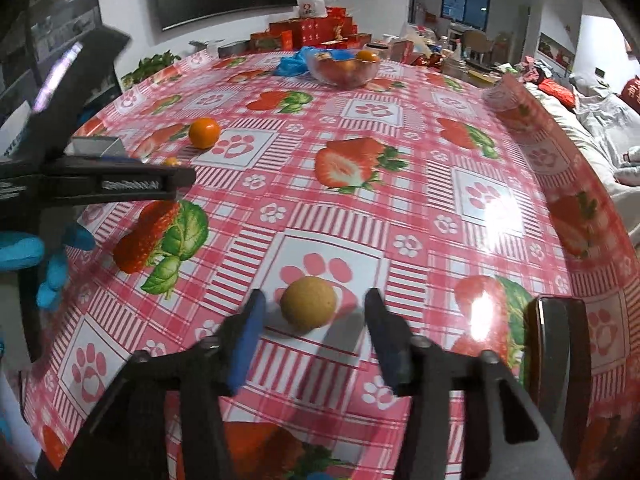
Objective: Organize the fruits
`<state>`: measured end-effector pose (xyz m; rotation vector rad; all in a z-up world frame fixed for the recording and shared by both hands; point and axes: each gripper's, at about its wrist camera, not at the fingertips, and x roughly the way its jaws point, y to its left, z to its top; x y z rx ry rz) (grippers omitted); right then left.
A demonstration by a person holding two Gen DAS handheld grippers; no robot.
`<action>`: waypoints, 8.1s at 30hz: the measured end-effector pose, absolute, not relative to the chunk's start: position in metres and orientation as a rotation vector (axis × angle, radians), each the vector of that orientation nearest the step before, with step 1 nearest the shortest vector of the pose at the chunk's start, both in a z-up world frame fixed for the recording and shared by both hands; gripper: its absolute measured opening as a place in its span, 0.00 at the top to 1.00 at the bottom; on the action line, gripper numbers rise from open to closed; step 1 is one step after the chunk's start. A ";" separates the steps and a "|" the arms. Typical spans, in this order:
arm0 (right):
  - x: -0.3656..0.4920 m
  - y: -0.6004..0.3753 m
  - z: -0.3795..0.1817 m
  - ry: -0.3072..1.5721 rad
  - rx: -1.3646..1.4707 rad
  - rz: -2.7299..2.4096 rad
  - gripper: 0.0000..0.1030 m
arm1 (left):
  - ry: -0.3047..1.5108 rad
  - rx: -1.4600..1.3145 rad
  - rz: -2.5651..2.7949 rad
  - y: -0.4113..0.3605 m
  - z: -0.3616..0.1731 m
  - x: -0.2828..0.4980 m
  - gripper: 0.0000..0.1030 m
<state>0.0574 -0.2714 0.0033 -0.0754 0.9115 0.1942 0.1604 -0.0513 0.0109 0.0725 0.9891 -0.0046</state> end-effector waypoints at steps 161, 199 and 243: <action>0.081 -0.118 0.014 0.905 -0.195 0.658 0.71 | 1.023 0.017 0.008 0.021 0.018 -0.042 0.79; 0.063 -0.207 0.016 0.914 0.003 0.555 0.71 | 0.998 -0.065 -0.035 -0.002 0.022 0.024 0.92; 0.060 -0.231 0.026 0.919 0.047 0.491 0.71 | 0.973 -0.020 -0.115 -0.038 0.033 0.038 0.80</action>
